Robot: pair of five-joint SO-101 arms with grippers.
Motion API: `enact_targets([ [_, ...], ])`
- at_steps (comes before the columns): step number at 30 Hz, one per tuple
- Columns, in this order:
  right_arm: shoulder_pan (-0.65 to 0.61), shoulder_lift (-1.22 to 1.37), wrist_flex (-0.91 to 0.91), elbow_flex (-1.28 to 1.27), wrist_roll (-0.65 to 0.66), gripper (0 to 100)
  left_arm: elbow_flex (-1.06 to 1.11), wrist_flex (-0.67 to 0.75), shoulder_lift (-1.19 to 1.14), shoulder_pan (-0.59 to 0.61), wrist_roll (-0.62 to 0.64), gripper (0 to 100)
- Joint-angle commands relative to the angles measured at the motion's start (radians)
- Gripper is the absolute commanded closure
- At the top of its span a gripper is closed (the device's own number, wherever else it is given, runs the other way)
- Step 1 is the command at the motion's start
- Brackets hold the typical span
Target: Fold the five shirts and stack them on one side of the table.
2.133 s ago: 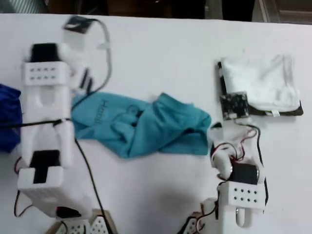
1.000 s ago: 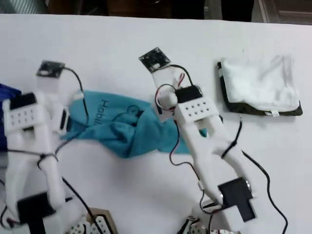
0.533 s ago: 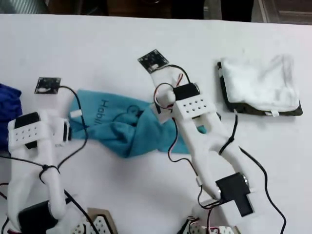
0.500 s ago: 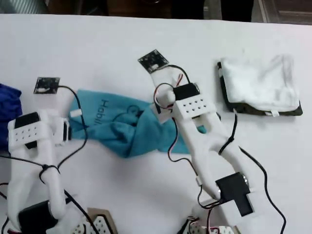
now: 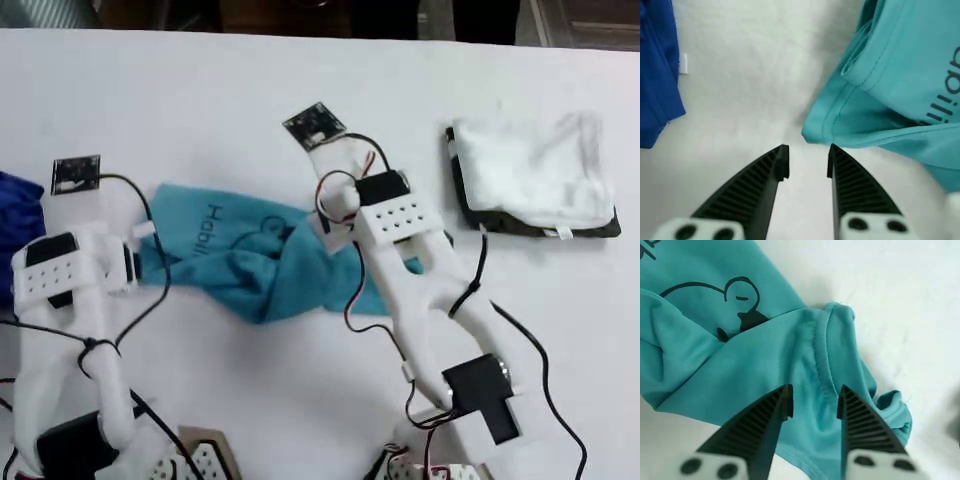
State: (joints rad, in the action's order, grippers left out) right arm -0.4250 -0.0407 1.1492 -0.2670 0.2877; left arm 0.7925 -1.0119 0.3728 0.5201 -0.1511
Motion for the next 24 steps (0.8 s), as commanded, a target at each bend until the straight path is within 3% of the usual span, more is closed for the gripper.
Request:
enact_targets([
  [1, -0.004, -0.005, 0.007, 0.046, -0.008, 84.3, -0.012, 0.034, -0.057, 0.006, 0.008, 85],
  [7, -0.004, -0.005, 0.012, 0.046, -0.008, 84.3, -0.013, 0.078, -0.18, 0.008, 0.009, 85],
  [17, -0.004, -0.005, 0.022, 0.046, -0.008, 84.3, -0.012, 0.118, -0.196, 0.003, 0.009, 85],
  [24, -0.004, -0.005, 0.022, 0.046, -0.008, 84.3, -0.01, 0.114, -0.196, -0.091, 0.074, 85],
])
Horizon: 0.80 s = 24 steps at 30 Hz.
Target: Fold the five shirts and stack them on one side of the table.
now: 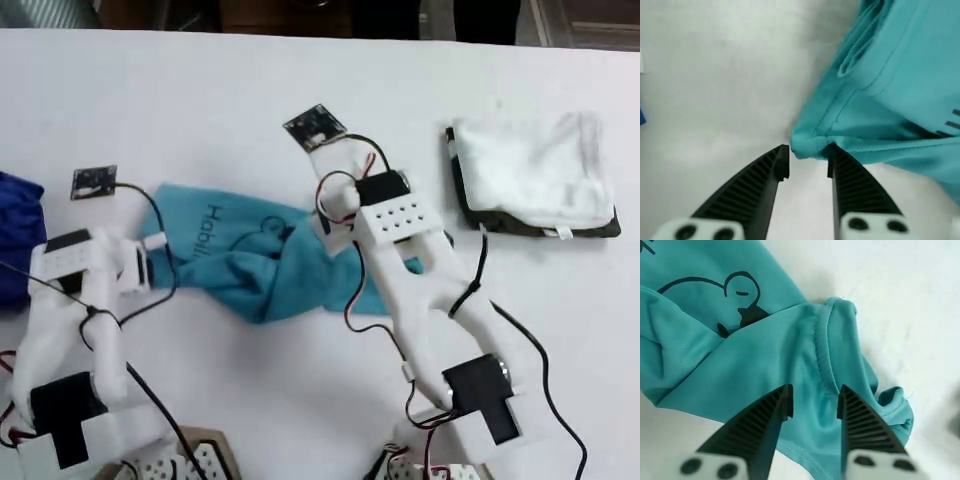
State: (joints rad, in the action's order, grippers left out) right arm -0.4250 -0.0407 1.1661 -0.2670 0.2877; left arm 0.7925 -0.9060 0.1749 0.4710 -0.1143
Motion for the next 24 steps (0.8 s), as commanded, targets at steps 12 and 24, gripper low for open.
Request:
enact_targets([
  [12, 0.002, -0.013, 0.039, 0.046, -0.002, 84.4, -0.004, 0.014, 0.0, -0.052, 0.043, 85],
  [24, -0.004, -0.007, -0.002, 0.097, -0.008, 84.4, -0.004, 0.011, 0.0, -0.052, 0.046, 97],
])
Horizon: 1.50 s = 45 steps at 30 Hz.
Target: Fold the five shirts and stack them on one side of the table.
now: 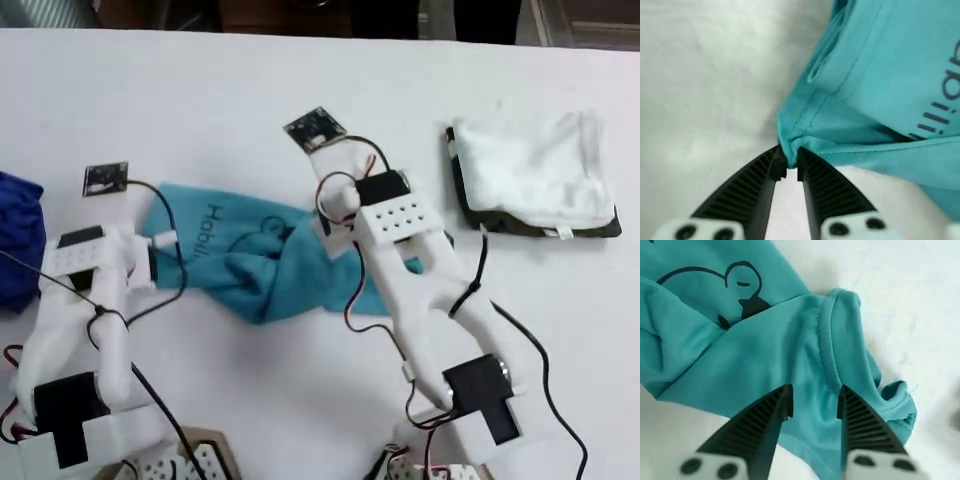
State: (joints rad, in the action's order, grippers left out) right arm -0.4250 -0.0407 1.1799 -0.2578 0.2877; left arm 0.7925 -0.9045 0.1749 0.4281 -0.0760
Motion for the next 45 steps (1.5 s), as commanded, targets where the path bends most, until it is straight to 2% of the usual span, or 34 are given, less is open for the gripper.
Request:
enact_targets([
  [1, -0.007, -0.004, -0.01, 0.115, -0.008, 84.4, -0.004, 0.006, 0.0, -0.009, 0.008, 97],
  [6, -0.021, 0.084, -0.002, 0.273, -0.008, 82.8, -0.005, -0.035, 0.006, -0.009, 0.008, 97],
  [12, 0.016, 0.325, 0.085, 0.456, -0.04, 68.7, -0.005, -0.052, 0.003, -0.009, 0.003, 97],
  [21, 0.022, 0.552, 0.154, 0.62, -0.012, 70.2, -0.005, -0.052, 0.003, -0.009, 0.003, 97],
  [23, 0.018, 0.568, 0.189, 0.635, -0.011, 73.0, -0.005, -0.052, 0.003, -0.009, 0.003, 97],
  [24, 0.018, 0.572, 0.213, 0.644, -0.011, 77.6, -0.005, -0.051, 0.003, -0.009, 0.005, 97],
  [27, 0.041, 0.567, 0.249, 0.692, -0.011, 99.5, -0.007, -0.049, 0.003, -0.008, 0.008, 97],
  [29, 0.07, 0.553, 0.28, 0.736, -0.011, 95.6, -0.012, -0.051, 0.005, -0.008, 0.008, 97],
  [32, 0.122, 0.51, 0.285, 0.807, -0.009, 97.5, -0.024, -0.052, 0.006, -0.012, 0.003, 97],
  [35, 0.163, 0.464, 0.282, 0.89, 0.058, 97.8, -0.088, -0.098, 0.003, -0.011, -0.008, 97],
  [45, 0.185, 0.449, 0.231, 1.203, 0.163, 97.8, -0.519, -0.353, -0.002, -0.028, -0.048, 97],
])
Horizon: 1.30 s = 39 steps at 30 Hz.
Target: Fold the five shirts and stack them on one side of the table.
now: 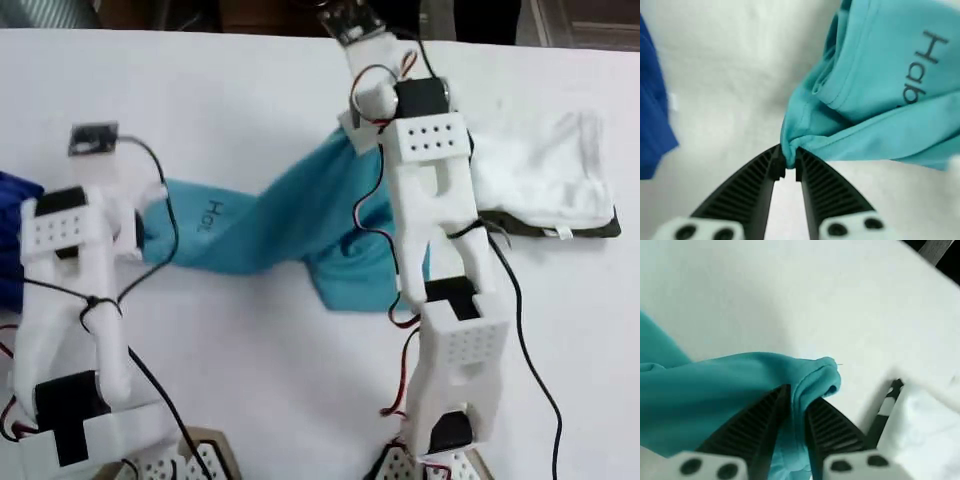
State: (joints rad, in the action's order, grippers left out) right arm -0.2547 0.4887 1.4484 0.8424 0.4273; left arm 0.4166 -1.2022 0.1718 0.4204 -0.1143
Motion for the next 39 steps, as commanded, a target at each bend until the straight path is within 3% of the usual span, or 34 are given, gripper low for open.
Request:
enact_targets([
  [1, 0.015, -0.082, -0.045, 0.124, 0.032, 97.8, -0.183, -0.077, 0.002, -0.028, -0.009, 97],
  [6, 0.015, -0.09, -0.005, 0.29, 0.04, 97.8, -0.354, -0.19, 0.002, -0.068, -0.009, 97],
  [12, 0.013, -0.09, 0.255, 0.468, 0.04, 97.8, -0.435, -0.302, 0.003, -0.063, -0.012, 97],
  [21, 0.051, -0.101, 0.323, 0.439, 0.04, 97.8, -0.433, -0.374, 0.005, -0.061, -0.044, 97],
  [25, 0.039, -0.229, 0.323, 0.235, 0.037, 97.8, -0.43, -0.387, 0.005, -0.061, -0.046, 97],
  [32, 0.005, -0.622, 0.306, -0.396, 0.038, 97.8, -0.43, -0.408, 0.003, -0.061, -0.081, 97],
  [39, 0.062, -0.928, 0.058, -1.059, 0.038, 97.8, -0.352, -0.471, 0.003, -0.061, -0.158, 97],
])
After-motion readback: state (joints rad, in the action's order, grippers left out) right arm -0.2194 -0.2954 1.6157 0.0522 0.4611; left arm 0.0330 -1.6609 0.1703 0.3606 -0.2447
